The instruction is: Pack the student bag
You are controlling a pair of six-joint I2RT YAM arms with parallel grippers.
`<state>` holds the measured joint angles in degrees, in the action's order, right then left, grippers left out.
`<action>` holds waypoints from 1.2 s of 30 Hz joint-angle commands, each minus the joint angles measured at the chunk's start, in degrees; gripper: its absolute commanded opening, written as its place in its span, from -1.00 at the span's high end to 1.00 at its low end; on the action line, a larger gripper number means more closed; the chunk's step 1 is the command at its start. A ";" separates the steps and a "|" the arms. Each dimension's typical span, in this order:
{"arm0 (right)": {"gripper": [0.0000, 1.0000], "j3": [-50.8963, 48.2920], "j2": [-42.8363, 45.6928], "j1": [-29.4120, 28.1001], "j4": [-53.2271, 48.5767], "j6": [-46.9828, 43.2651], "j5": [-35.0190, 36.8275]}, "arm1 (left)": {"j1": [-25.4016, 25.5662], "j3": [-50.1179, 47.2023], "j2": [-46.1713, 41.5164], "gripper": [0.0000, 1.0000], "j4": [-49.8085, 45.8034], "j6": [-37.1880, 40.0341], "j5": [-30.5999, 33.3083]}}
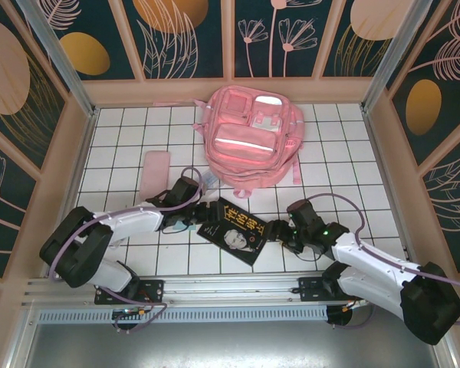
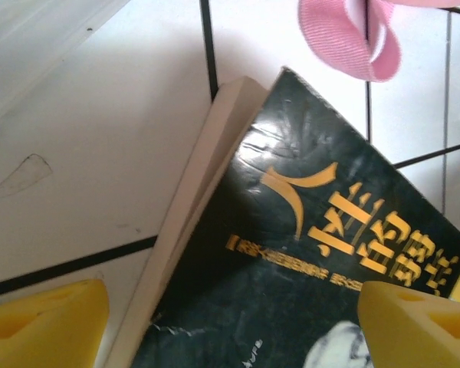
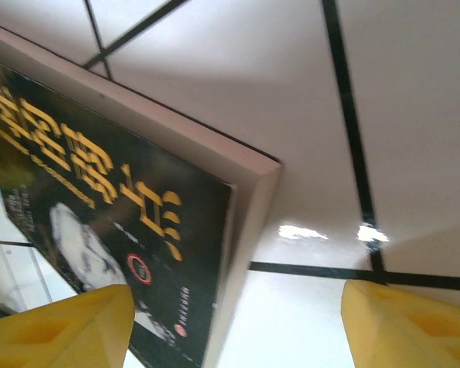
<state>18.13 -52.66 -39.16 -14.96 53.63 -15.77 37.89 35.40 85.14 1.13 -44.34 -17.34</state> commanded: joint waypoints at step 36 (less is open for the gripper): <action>0.83 8.93 -11.08 -3.68 12.84 -3.67 0.85 | 0.14 3.28 6.87 -0.06 1.20 -1.02 1.48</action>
<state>23.59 -63.11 -42.50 -4.51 51.86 -16.75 37.82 38.24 92.64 8.60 -44.66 -15.07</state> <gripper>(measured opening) 0.143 0.527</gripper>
